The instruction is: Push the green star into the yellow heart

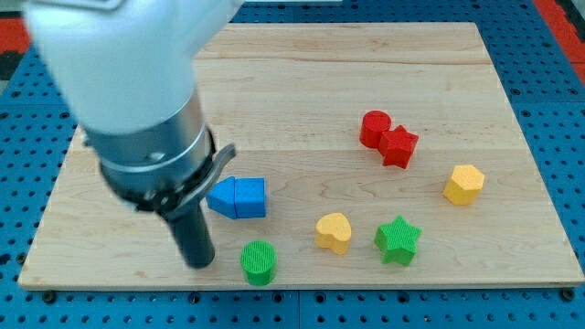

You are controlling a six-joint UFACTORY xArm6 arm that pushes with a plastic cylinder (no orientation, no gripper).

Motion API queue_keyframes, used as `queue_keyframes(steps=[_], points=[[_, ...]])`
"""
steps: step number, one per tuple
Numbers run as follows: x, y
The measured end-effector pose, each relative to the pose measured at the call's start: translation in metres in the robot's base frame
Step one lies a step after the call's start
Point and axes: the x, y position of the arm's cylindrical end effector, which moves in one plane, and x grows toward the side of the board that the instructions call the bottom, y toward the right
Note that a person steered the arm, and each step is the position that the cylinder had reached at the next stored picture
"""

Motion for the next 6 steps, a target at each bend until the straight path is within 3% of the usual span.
queue_keyframes(steps=[1, 3, 5, 6], points=[[0.013, 0.038], [-0.004, 0.175], [0.013, 0.176], [0.001, 0.271]])
